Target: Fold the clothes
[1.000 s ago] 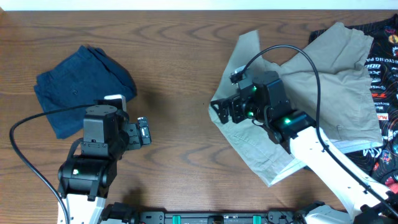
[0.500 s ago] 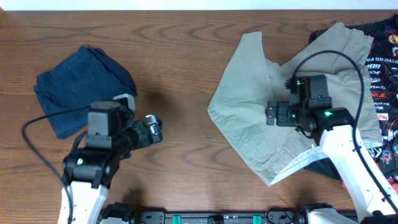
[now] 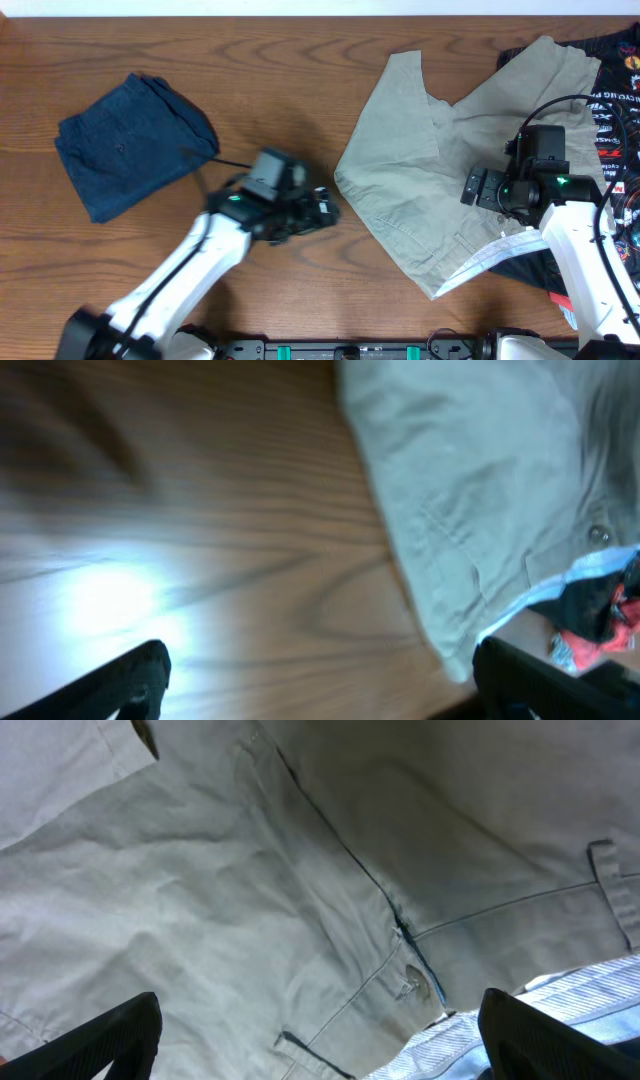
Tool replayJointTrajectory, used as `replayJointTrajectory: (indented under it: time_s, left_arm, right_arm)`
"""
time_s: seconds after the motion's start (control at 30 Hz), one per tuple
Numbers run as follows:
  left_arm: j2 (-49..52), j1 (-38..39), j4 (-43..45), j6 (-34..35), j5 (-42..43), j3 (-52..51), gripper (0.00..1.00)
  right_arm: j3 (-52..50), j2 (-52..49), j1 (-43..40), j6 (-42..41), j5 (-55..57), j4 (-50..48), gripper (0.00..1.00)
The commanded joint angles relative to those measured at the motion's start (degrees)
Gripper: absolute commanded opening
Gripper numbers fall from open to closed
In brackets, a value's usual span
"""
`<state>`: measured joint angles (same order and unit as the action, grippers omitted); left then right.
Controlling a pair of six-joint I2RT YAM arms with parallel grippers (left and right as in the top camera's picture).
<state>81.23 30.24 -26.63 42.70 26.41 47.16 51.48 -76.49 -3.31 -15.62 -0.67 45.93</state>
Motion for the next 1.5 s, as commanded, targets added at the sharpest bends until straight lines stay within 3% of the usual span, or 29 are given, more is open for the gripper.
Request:
replayJointTrajectory:
  time_s: [0.0, 0.4, 0.5, 0.57, 0.67, 0.7, 0.8, 0.97, 1.03, 1.17, 1.27, 1.37, 1.47]
  left_arm:
    - [5.0, 5.0, 4.7, 10.1, 2.2, -0.7, 0.98]
    - [20.9, 20.2, 30.7, 24.0, 2.9, -0.7, 1.00]
    - [24.2, 22.7, 36.4, 28.1, 2.9, -0.7, 0.95]
    - [25.9, 23.6, 39.9, 29.4, 2.9, -0.7, 0.79]
    - [26.6, 23.7, 41.1, 28.9, 1.9, -0.7, 0.20]
    - [26.6, 23.4, 40.7, 27.6, 1.7, -0.7, 0.06]
    - [26.1, 21.2, 37.4, 22.6, 2.6, -0.7, 0.06]
    - [21.6, 12.6, 17.1, 8.8, 2.0, -0.7, 0.06]
    - [18.3, 6.9, 6.3, 0.9, -1.7, -0.7, 0.06]
    - [11.1, -5.7, -8.0, -10.3, -12.6, -0.3, 0.06]
    - [5.6, -17.2, -11.5, -15.2, -18.2, 2.1, 0.06]
    - [2.0, -27.1, -10.1, -15.8, -18.1, 7.2, 0.06]
    - [1.1, -32.2, -8.6, -16.2, -17.2, 13.2, 0.06]
  right_arm:
    - [0.8, 1.0, -0.4, -1.1, 0.4, 0.2, 0.99]
    - [0.8, 1.3, -0.4, -1.0, 0.4, 0.2, 0.99]
    - [0.8, 1.3, -0.4, -1.0, 0.4, 0.2, 0.99]
    - [0.8, 1.3, -0.4, -1.0, 0.4, 0.2, 0.99]
    - [0.8, 1.3, -0.4, -1.1, 0.4, 0.2, 0.99]
    - [0.8, 1.3, -0.4, -1.1, 0.4, 0.2, 0.99]
    - [0.8, 1.3, -0.4, 0.3, -1.2, -0.1, 0.99]
    - [0.9, 1.3, -0.3, 9.9, -13.7, -1.4, 0.86]
    - [0.9, 1.3, 0.4, 13.7, -19.5, -1.7, 0.81]
    - [0.9, 1.2, 2.9, 15.3, -22.5, -2.1, 0.83]
    - [0.9, 1.2, 5.1, 14.7, -22.3, -3.3, 0.85]
    - [0.9, 1.2, 6.8, 11.9, -21.7, -5.2, 0.87]
    - [0.9, 1.2, 8.6, 10.4, -22.7, -8.3, 0.87]
